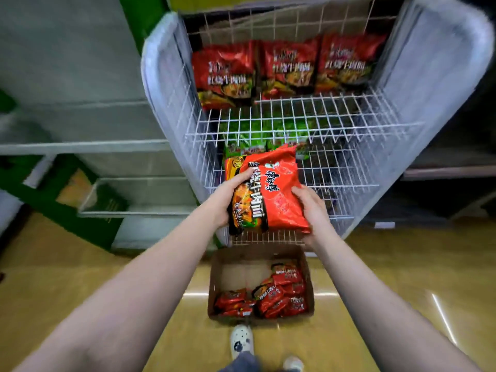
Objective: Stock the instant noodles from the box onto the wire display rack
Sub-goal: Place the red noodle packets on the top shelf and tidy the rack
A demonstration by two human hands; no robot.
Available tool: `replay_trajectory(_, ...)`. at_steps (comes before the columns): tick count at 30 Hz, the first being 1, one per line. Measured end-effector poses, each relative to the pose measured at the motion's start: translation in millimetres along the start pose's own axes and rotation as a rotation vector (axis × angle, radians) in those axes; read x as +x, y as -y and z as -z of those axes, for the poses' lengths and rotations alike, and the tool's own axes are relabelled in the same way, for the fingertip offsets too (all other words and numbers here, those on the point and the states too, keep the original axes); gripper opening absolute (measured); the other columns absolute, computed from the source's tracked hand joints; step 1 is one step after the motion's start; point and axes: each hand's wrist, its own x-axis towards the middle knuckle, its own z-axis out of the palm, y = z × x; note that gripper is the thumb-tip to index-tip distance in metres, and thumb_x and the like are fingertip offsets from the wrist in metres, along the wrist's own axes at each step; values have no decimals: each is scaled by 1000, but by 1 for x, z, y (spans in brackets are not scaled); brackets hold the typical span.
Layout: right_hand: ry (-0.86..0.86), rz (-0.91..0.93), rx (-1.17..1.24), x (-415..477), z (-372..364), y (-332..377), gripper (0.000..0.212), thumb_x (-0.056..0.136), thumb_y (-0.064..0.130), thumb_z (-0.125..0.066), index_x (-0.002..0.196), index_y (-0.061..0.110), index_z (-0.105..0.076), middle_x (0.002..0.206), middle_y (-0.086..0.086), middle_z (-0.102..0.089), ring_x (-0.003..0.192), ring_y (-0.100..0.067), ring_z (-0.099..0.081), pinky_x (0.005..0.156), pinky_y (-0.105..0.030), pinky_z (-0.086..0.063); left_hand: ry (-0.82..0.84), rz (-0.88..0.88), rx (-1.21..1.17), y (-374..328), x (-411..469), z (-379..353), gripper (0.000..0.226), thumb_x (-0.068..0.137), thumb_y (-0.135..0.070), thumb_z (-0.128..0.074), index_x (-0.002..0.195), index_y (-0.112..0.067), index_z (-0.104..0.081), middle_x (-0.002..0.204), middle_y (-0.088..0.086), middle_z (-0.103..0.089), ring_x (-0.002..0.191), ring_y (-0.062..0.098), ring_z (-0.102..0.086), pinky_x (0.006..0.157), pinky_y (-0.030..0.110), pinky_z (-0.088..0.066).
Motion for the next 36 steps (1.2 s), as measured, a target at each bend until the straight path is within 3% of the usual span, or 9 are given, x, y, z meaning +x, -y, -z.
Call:
replay_trajectory(7,63,103,-69,-34,-15,54,21,91,23,-56,111,17,-52,97,-8,-65,84,-23,-64,77,-39,-52,52,-144,32,-41,-43,-26,30,84,-40,-65,96,-13,-64,85,8,-73,82,25,-68,81,38,-52)
replay_trajectory(11,100,201,-77,-46,-32,84,24,92,21,-55,115,13,-51,93,-8,-65,78,-21,-64,65,-33,-52,86,-223,55,-74,-58,-30,33,82,-40,-66,100,-13,-64,93,10,-73,85,26,-68,83,39,-53)
replay_trajectory(15,155,300,-130,-49,-57,112,9,93,22,-54,102,21,-55,98,-8,-67,81,-20,-65,65,-32,-52,97,-345,52,-117,-70,-24,57,65,-40,-73,114,-12,-62,108,13,-70,90,27,-68,85,41,-53)
replay_trajectory(19,176,340,-153,-46,-85,128,18,93,21,-55,111,18,-56,101,-9,-67,83,-20,-66,69,-33,-55,109,-392,60,-146,-74,-9,59,63,-41,-73,114,-12,-62,112,15,-68,96,30,-67,91,45,-51)
replay_trajectory(22,173,356,-169,-40,-103,133,6,93,21,-55,93,27,-55,97,-8,-68,85,-22,-66,80,-39,-55,118,-420,61,-159,-69,0,56,67,-40,-73,114,-12,-61,107,14,-70,92,30,-68,87,44,-52)
replay_trajectory(26,146,394,-167,-25,-116,138,5,93,21,-55,96,25,-57,89,-4,-69,76,-17,-68,64,-29,-55,140,-437,37,-173,-54,7,40,77,-38,-70,107,-12,-63,100,12,-72,89,29,-69,85,42,-53)
replay_trajectory(29,130,388,-148,-14,-117,141,11,94,22,-53,102,18,-59,88,-5,-69,74,-16,-68,62,-27,-54,189,-429,30,-179,-44,7,28,83,-38,-65,95,-13,-64,83,8,-73,79,26,-69,76,37,-53)
replay_trajectory(32,125,359,-124,0,-116,146,26,99,29,-42,94,14,-63,83,-3,-70,73,-15,-66,65,-30,-53,220,-437,28,-188,-34,7,26,86,-38,-61,91,-13,-64,76,6,-73,73,24,-68,74,36,-52)
replay_trajectory(36,120,401,-127,26,-110,160,26,98,16,-42,95,12,-67,79,-2,-71,70,-13,-66,64,-26,-54,255,-458,-30,-204,-15,4,26,88,-39,-57,89,-14,-65,74,6,-73,65,22,-70,74,35,-53)
